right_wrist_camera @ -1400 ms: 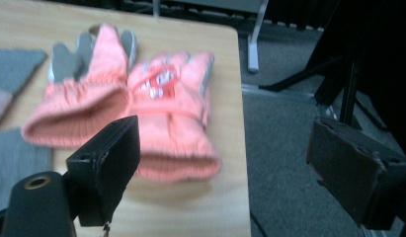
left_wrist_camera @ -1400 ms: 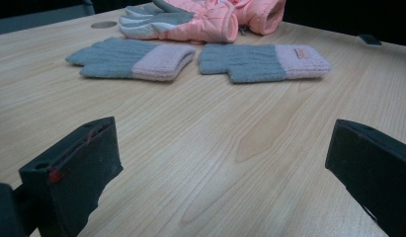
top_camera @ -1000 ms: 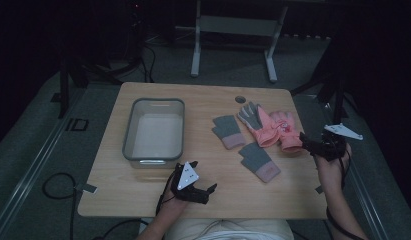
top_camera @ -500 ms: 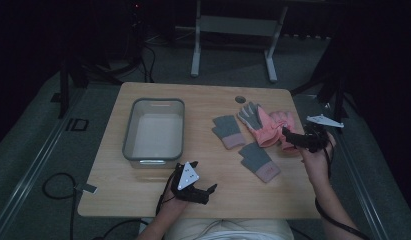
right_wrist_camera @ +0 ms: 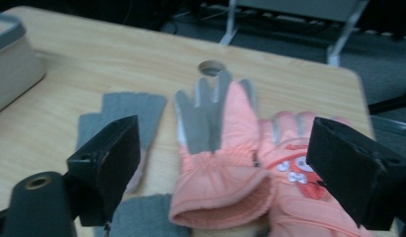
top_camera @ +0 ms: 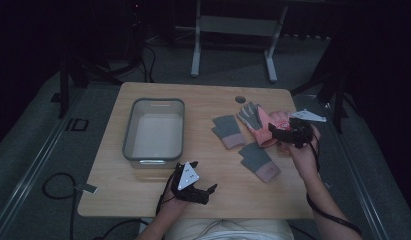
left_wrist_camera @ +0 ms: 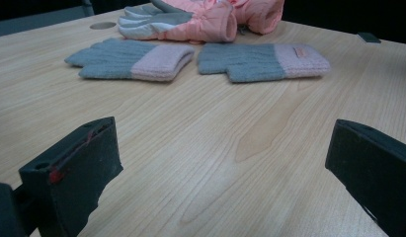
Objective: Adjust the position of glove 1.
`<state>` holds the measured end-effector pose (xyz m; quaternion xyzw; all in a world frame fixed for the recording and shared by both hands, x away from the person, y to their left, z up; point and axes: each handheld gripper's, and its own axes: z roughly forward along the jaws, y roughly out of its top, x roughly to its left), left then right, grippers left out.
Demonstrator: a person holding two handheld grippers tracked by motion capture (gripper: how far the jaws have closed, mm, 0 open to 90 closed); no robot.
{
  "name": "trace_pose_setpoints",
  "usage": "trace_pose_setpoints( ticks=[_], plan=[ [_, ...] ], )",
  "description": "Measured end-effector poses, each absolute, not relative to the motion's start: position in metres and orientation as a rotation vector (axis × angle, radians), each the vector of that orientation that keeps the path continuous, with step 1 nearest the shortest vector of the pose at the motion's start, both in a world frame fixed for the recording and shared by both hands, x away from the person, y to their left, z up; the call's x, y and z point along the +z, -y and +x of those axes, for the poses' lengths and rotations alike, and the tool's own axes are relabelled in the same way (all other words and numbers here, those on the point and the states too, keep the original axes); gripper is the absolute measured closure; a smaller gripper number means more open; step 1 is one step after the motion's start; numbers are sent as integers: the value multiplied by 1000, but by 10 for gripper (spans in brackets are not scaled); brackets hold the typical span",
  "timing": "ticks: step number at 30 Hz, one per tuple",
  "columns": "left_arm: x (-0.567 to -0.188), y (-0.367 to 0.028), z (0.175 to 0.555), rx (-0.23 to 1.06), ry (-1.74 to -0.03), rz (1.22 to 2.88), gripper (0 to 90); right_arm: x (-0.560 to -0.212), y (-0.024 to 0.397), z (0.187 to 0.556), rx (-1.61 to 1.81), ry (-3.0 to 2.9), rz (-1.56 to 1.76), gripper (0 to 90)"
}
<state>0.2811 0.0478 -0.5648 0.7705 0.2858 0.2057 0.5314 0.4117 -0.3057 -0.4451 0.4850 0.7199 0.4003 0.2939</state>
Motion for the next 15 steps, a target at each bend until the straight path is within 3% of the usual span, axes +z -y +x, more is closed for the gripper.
trace_pose_setpoints(
  ticks=[15],
  plan=[
    [-565,-48,281,489,-682,1841,0,-453,275,433,1064,-2004,1258,302]
  ],
)
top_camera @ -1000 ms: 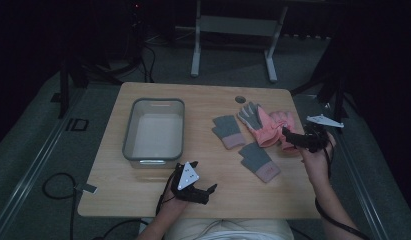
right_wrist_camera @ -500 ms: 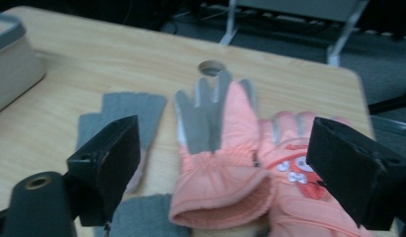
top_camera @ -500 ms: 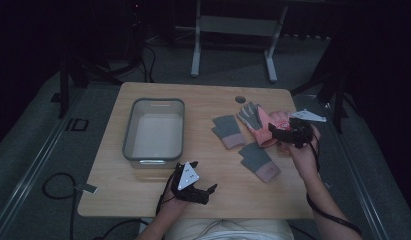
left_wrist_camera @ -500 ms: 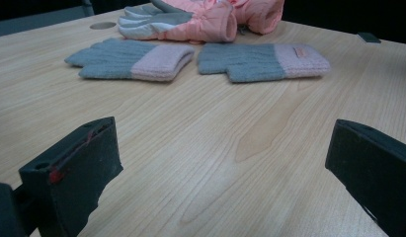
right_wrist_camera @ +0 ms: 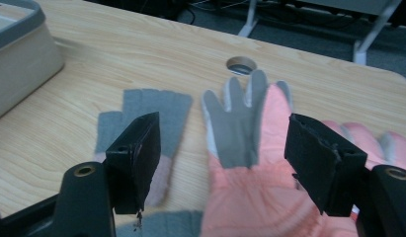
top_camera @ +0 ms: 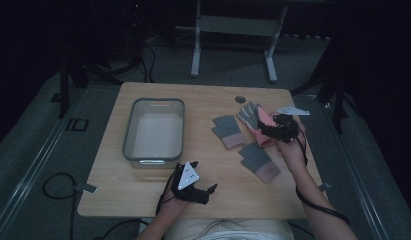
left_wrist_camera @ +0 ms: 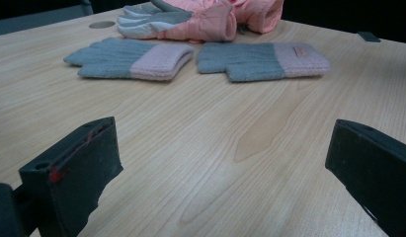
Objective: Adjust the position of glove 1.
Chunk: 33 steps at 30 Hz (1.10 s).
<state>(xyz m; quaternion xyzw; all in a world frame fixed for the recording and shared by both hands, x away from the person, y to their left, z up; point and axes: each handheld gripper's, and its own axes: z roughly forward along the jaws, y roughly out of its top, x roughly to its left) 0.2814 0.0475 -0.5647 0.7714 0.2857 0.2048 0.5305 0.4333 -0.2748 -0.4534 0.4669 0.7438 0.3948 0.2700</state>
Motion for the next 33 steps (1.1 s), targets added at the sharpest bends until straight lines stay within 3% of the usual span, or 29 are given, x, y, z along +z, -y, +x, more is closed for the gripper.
trace_pose_setpoints(
  ticks=[6,33],
  plan=[
    [-565,-47,281,492,-682,1844,0,-459,255,443,1075,-2075,1214,363],
    [-565,-49,280,474,-658,1822,0,-506,198,489,975,-2270,1202,481]
  ],
)
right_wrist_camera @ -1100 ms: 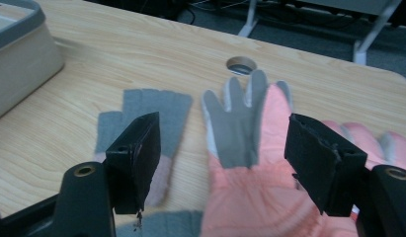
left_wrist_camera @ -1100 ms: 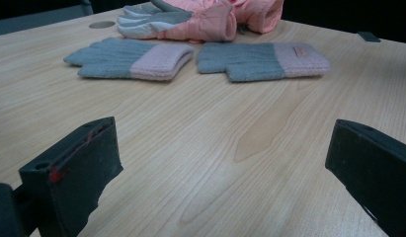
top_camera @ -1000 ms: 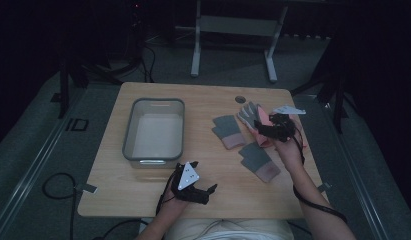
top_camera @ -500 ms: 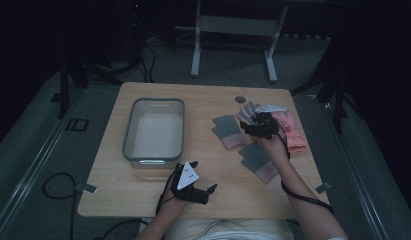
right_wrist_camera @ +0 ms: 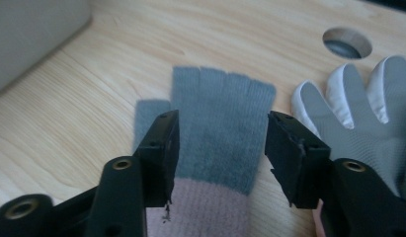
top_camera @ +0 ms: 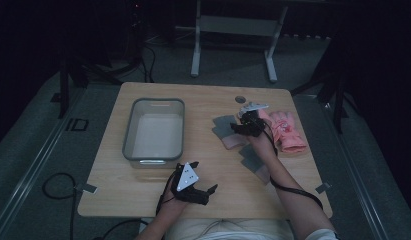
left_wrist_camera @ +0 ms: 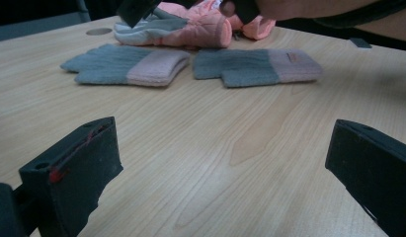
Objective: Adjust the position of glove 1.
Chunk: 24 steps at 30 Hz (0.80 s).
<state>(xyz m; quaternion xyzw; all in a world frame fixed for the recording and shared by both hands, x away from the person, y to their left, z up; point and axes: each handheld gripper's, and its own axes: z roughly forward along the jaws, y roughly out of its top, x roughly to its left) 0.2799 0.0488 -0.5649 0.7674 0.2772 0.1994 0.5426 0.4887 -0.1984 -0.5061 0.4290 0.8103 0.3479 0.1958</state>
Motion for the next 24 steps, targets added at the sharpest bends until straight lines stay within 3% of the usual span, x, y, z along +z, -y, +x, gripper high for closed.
trace_pose_setpoints(
  ticks=[6,24],
  plan=[
    [-565,-48,280,479,-660,1826,0,-520,196,501,944,-2350,1237,590],
    [-565,-49,281,465,-674,1817,0,-539,186,525,841,-2478,1138,625]
  ],
)
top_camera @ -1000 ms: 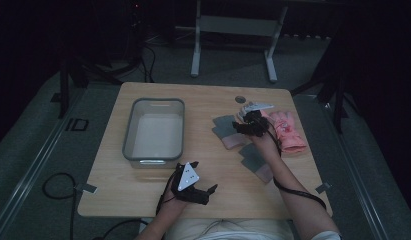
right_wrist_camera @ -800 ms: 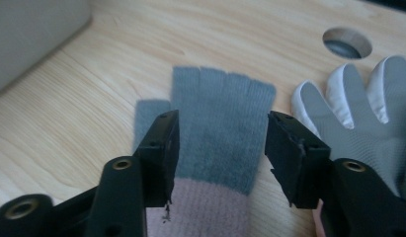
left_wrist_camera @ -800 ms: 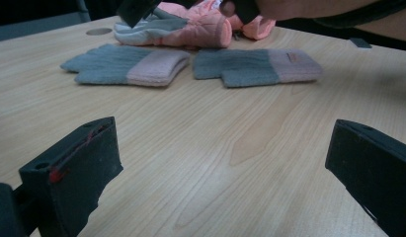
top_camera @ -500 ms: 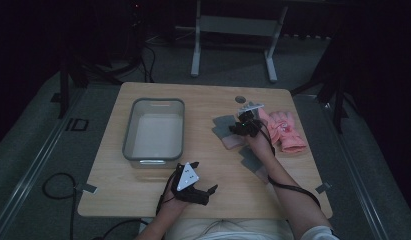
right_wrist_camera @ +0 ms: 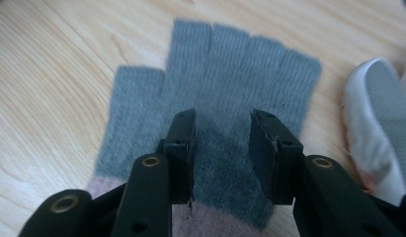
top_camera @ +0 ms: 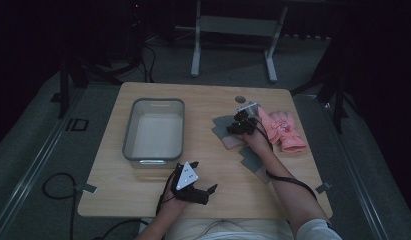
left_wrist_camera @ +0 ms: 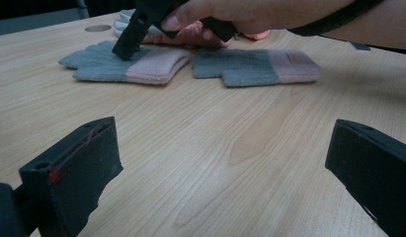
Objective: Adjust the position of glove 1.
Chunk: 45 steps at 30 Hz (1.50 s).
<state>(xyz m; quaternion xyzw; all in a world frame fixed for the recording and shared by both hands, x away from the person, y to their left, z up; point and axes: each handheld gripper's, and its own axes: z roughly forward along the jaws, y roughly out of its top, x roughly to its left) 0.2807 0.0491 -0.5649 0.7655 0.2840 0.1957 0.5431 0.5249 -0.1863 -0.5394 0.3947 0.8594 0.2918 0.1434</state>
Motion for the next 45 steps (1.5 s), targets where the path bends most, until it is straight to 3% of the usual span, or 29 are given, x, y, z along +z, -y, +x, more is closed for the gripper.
trace_pose_setpoints(
  ticks=[4,7,8,12,23,28,35,45],
  plan=[
    [-565,-49,281,460,-676,1817,0,-537,183,526,799,-2522,1137,656],
    [-565,-49,281,462,-678,1814,0,-536,180,527,773,-2529,1175,735],
    [-565,-49,281,463,-680,1812,0,-535,178,526,760,-2524,1197,809],
    [-565,-49,280,462,-678,1815,0,-533,174,524,758,-2502,1254,846],
    [-565,-50,280,472,-692,1808,0,-484,167,476,963,-2350,1391,852],
    [-565,-49,280,475,-697,1806,0,-465,167,433,1079,-2258,1427,852],
    [-565,-49,281,468,-697,1808,0,-466,171,403,1153,-2225,1487,853],
    [-565,-50,281,463,-696,1806,0,-498,173,372,1133,-2202,1574,851]
  ],
)
